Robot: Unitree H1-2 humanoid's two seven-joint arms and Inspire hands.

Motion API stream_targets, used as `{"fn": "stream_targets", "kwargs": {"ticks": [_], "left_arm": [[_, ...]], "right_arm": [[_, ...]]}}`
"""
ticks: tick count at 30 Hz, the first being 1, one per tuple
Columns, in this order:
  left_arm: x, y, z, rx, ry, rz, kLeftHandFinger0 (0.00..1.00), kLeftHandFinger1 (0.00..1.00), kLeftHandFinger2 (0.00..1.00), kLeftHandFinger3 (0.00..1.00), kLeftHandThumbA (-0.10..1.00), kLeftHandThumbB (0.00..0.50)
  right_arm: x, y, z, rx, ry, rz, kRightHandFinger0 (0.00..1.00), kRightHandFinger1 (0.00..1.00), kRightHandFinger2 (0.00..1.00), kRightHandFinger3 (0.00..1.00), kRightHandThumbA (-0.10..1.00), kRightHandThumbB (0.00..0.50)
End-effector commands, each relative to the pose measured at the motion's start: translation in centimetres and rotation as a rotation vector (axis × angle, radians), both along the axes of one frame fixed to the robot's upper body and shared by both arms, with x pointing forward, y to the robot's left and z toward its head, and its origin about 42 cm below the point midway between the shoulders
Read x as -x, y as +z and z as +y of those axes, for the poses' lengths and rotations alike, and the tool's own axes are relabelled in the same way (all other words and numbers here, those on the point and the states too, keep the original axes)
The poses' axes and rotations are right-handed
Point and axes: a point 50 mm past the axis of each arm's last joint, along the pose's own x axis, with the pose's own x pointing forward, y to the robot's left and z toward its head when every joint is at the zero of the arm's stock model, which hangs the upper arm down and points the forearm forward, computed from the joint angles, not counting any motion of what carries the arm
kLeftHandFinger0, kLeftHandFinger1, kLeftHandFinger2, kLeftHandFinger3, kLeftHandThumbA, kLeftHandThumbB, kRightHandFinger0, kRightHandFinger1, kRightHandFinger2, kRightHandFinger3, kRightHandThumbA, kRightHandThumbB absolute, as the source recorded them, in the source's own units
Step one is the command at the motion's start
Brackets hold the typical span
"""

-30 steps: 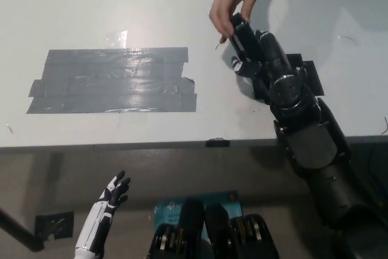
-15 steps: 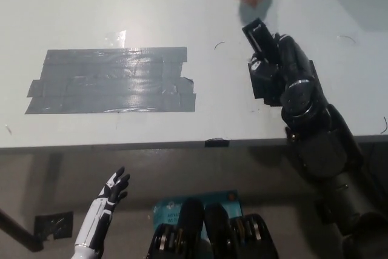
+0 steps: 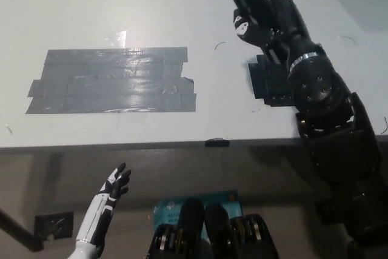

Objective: A person hands a stapler to the robot and the robot grabs it with its right hand and places it on the desk infront of it

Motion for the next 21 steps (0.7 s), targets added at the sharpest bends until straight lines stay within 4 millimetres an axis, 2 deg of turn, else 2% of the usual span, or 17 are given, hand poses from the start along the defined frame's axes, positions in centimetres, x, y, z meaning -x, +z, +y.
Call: {"fn": "stream_targets", "kwargs": {"ticks": [1, 2, 5, 7, 8, 9, 11, 12, 14, 16, 19, 21], "left_arm": [[-0.5, 1.4, 0.5, -0.028, -0.032, -0.055, 1.0, 1.0, 1.0, 1.0, 1.0, 0.489], [-0.5, 1.4, 0.5, -0.025, -0.033, -0.053, 1.0, 1.0, 1.0, 1.0, 1.0, 0.495], [-0.3, 1.4, 0.4, -0.023, -0.035, -0.054, 1.0, 1.0, 1.0, 1.0, 1.0, 0.5], [0.1, 1.3, 0.4, -0.029, -0.035, -0.047, 1.0, 1.0, 1.0, 1.0, 1.0, 0.5], [0.2, 1.3, 0.4, -0.029, -0.036, -0.045, 1.0, 1.0, 1.0, 1.0, 1.0, 0.5], [0.3, 1.3, 0.4, -0.027, -0.038, -0.043, 1.0, 1.0, 1.0, 1.0, 1.0, 0.493], [0.2, 1.4, 0.4, -0.03, -0.039, -0.044, 1.0, 1.0, 1.0, 1.0, 1.0, 0.499], [0.1, 1.4, 0.4, -0.03, -0.039, -0.044, 1.0, 1.0, 1.0, 1.0, 1.0, 0.5], [-0.3, 1.5, 0.3, -0.028, -0.04, -0.045, 1.0, 1.0, 1.0, 1.0, 1.0, 0.5], [-0.4, 1.7, 0.3, -0.034, -0.04, -0.044, 1.0, 1.0, 1.0, 1.0, 1.0, 0.5], [-0.5, 1.8, 0.2, -0.04, -0.042, -0.04, 1.0, 1.0, 1.0, 1.0, 1.0, 0.5], [-0.6, 1.9, 0.3, -0.044, -0.043, -0.042, 1.0, 1.0, 1.0, 1.0, 1.0, 0.5]], "right_arm": [[-0.6, -0.4, -0.5, 0.104, 0.12, 0.127, 0.18, 0.57, 0.82, 0.95, -0.1, 0.164], [-1.0, -1.4, -0.7, 0.117, 0.112, 0.164, 0.16, 0.59, 0.87, 0.96, -0.1, 0.16], [-1.7, -5.4, -1.3, 0.146, 0.085, 0.29, 0.19, 0.69, 1.0, 0.99, -0.1, 0.163], [-2.0, -7.8, -1.7, 0.134, 0.073, 0.365, 0.18, 0.68, 1.0, 0.99, -0.1, 0.169], [-2.0, -8.1, -1.8, 0.129, 0.072, 0.376, 0.18, 0.68, 1.0, 0.99, -0.1, 0.169], [-2.1, -9.2, -1.9, 0.131, 0.073, 0.403, 0.14, 0.65, 0.97, 0.96, -0.1, 0.177], [-2.3, -10.7, -1.9, 0.15, 0.084, 0.454, 0.06, 0.57, 0.92, 0.98, -0.1, 0.169], [-2.4, -10.9, -1.8, 0.148, 0.084, 0.457, 0.03, 0.56, 0.92, 0.99, -0.1, 0.173], [-2.9, -11.3, -1.5, 0.174, 0.076, 0.48, 0.06, 0.59, 0.93, 0.96, -0.1, 0.182], [-3.0, -11.7, -1.2, 0.173, 0.074, 0.488, 0.07, 0.6, 0.92, 0.9, -0.1, 0.187], [-3.1, -11.9, -1.2, 0.165, 0.074, 0.484, 0.1, 0.61, 0.92, 0.86, -0.1, 0.175], [-3.3, -11.9, -1.2, 0.135, 0.05, 0.486, 0.12, 0.61, 0.91, 0.89, 0.03, 0.184]]}}
